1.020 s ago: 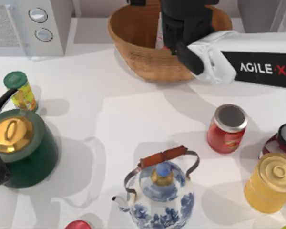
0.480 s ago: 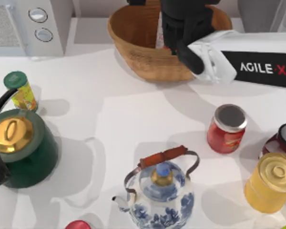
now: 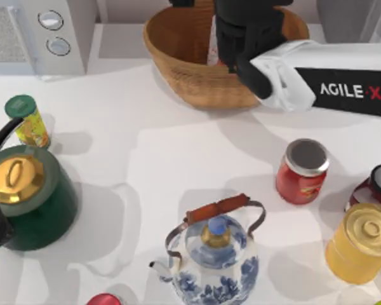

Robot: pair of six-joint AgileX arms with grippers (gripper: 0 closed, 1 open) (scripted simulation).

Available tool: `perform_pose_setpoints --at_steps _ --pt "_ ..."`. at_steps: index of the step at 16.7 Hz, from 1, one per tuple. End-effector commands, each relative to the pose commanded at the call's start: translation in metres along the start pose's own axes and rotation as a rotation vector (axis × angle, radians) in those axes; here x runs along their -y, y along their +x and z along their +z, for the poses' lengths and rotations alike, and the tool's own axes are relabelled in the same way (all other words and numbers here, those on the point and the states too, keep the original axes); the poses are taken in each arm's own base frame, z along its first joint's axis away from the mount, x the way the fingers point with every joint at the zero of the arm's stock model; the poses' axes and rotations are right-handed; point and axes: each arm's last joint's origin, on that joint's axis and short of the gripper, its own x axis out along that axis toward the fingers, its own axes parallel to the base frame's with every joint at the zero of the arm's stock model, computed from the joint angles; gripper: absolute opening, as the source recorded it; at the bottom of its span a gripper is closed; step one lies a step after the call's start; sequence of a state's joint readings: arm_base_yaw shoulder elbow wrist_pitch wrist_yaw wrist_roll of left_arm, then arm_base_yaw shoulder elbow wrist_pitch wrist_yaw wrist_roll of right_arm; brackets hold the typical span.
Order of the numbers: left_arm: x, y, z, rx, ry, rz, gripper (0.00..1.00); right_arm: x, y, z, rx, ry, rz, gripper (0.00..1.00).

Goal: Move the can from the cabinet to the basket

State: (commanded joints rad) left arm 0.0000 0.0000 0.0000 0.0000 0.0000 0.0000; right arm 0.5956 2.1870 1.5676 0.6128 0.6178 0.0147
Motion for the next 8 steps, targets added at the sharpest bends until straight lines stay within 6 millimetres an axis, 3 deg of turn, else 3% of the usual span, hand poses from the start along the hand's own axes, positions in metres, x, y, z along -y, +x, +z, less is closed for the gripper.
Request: perform_pose_setpoints --at_steps 5,8 --pt "0.0 0.0 0.0 0.0 0.0 0.0 1.0 -0.001 -0.001 0.0 0.0 0.0 0.002 1.0" --pt "0.0 0.0 0.0 0.0 0.0 0.0 1.0 0.014 -0.005 0.005 -0.021 -0.013 0.03 1.0"
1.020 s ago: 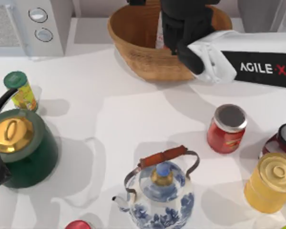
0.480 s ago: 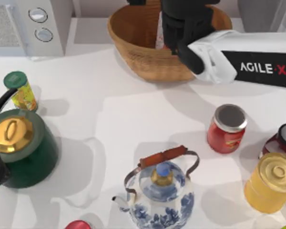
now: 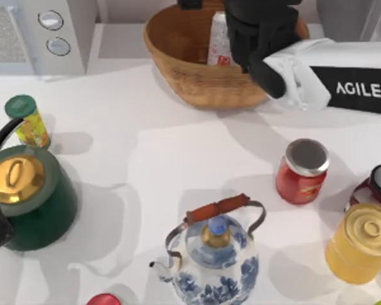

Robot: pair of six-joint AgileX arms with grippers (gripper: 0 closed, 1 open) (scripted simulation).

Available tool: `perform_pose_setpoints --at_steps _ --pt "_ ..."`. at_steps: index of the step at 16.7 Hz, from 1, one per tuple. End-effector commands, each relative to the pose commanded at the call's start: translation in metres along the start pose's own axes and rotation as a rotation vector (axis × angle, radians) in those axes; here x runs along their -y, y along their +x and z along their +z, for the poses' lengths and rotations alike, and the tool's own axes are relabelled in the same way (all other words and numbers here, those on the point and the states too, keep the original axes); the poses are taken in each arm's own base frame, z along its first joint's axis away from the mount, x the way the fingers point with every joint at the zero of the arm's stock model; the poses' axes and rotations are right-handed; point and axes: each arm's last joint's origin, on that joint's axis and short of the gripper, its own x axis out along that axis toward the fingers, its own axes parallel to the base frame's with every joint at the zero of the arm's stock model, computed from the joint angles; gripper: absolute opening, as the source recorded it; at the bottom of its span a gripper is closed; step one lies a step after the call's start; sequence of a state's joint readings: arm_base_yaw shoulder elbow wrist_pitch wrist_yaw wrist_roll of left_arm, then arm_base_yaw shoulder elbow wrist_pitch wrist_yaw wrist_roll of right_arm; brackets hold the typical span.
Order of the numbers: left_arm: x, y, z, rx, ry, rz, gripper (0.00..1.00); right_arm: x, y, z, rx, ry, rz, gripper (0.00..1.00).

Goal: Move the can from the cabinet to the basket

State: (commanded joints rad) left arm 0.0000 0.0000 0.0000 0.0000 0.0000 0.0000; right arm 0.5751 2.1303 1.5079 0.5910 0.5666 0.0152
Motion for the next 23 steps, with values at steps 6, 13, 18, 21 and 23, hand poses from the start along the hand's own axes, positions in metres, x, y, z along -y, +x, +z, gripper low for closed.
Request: perform_pose_setpoints --at_steps 6,13,18,21,23 --pt "0.0 0.0 0.0 0.0 0.0 0.0 1.0 0.083 -0.06 0.028 -0.088 -0.029 0.122 1.0" --pt "0.0 0.0 0.0 0.0 0.0 0.0 1.0 0.2 -0.227 0.035 -0.036 0.007 0.163 1.0" --pt "0.0 0.0 0.0 0.0 0.0 0.0 1.0 0.236 -0.302 -0.026 0.015 0.016 0.08 1.0" --pt "0.0 0.0 0.0 0.0 0.0 0.0 1.0 0.245 -0.316 -0.059 0.011 0.014 0.017 1.0" --pt "0.0 0.0 0.0 0.0 0.0 0.0 1.0 0.248 -0.32 -0.07 0.014 0.013 -0.015 1.0"
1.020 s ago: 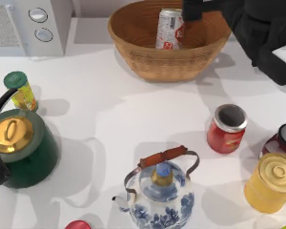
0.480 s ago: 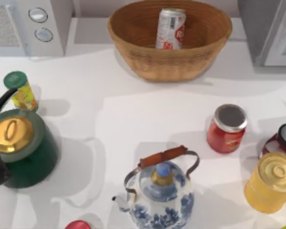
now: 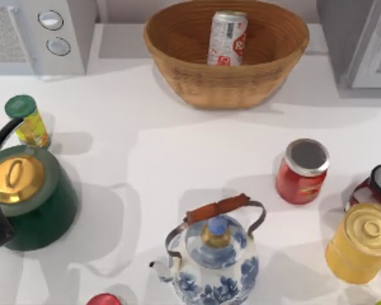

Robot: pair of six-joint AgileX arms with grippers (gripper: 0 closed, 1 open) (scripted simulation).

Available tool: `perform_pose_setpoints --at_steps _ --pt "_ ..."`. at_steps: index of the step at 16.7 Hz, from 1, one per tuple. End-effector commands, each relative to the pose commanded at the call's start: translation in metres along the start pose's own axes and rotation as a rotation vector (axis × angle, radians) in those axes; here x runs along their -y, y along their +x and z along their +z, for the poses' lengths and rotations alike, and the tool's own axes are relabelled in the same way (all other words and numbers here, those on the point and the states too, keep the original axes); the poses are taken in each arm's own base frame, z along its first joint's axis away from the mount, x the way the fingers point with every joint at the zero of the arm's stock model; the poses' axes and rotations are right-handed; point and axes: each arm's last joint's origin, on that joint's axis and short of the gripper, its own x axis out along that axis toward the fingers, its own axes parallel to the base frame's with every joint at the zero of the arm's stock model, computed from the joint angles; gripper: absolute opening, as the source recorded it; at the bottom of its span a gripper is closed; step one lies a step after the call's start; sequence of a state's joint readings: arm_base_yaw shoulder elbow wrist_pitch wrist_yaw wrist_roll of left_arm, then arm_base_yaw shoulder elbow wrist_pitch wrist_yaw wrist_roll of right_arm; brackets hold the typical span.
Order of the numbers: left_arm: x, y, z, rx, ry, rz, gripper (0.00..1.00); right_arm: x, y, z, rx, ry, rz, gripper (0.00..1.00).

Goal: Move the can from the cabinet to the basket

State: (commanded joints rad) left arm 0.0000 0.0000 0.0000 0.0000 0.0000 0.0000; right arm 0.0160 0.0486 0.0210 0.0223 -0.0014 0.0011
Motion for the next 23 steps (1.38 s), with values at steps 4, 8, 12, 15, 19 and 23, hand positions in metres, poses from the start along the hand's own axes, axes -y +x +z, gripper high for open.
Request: perform_pose_setpoints --at_steps 4,8,12,15,19,23 --pt "0.0 0.0 0.0 0.0 0.0 0.0 1.0 0.002 -0.002 -0.005 0.005 0.0 -0.017 1.0" --pt "0.0 0.0 0.0 0.0 0.0 0.0 1.0 0.001 -0.002 -0.005 0.006 0.0 -0.014 1.0" --pt "0.0 0.0 0.0 0.0 0.0 0.0 1.0 0.008 0.003 0.004 0.016 -0.001 -0.021 1.0" --pt "0.0 0.0 0.0 0.0 0.0 0.0 1.0 0.022 0.014 0.018 0.029 -0.004 -0.025 1.0" --pt "0.0 0.0 0.0 0.0 0.0 0.0 1.0 0.054 0.035 0.037 0.047 -0.017 -0.026 1.0" --pt "0.0 0.0 0.0 0.0 0.0 0.0 1.0 0.106 0.054 0.041 0.048 -0.03 -0.025 1.0"
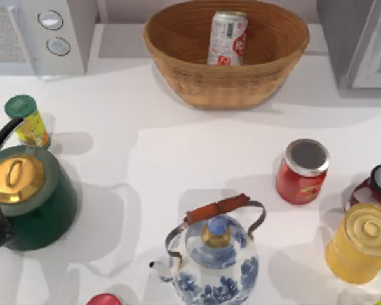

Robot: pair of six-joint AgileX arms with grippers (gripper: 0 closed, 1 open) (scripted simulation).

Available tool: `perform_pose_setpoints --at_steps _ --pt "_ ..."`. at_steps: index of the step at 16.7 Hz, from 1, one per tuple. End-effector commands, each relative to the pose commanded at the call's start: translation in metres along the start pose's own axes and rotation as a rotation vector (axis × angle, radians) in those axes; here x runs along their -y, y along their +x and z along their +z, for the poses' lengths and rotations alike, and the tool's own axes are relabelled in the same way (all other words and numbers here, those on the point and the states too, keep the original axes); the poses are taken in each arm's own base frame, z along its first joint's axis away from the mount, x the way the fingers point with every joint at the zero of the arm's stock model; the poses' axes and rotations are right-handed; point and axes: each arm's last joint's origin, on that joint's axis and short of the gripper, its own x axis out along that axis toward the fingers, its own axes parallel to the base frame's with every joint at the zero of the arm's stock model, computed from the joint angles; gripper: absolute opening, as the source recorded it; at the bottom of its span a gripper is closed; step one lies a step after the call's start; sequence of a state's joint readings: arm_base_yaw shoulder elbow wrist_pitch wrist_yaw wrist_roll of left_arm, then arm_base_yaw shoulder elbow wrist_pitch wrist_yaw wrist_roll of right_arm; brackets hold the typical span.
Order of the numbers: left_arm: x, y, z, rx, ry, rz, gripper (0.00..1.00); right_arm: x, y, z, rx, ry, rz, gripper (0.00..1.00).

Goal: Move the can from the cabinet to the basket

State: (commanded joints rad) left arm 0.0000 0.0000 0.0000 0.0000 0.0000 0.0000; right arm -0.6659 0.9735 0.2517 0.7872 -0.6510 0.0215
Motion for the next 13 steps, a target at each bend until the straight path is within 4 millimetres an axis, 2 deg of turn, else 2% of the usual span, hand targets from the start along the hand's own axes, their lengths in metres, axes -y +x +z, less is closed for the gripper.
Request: perform_pose_setpoints --at_steps 4,7,10,13 --pt "0.0 0.0 0.0 0.0 0.0 0.0 1.0 0.054 0.003 -0.019 -0.019 0.004 0.004 1.0" --pt "0.0 0.0 0.0 0.0 0.0 0.0 1.0 0.082 -0.004 -0.037 -0.035 0.019 0.008 1.0" --pt "0.0 0.0 0.0 0.0 0.0 0.0 1.0 0.095 -0.01 -0.047 -0.042 0.029 0.01 1.0" --pt "0.0 0.0 0.0 0.0 0.0 0.0 1.0 0.096 -0.011 -0.048 -0.042 0.03 0.01 1.0"
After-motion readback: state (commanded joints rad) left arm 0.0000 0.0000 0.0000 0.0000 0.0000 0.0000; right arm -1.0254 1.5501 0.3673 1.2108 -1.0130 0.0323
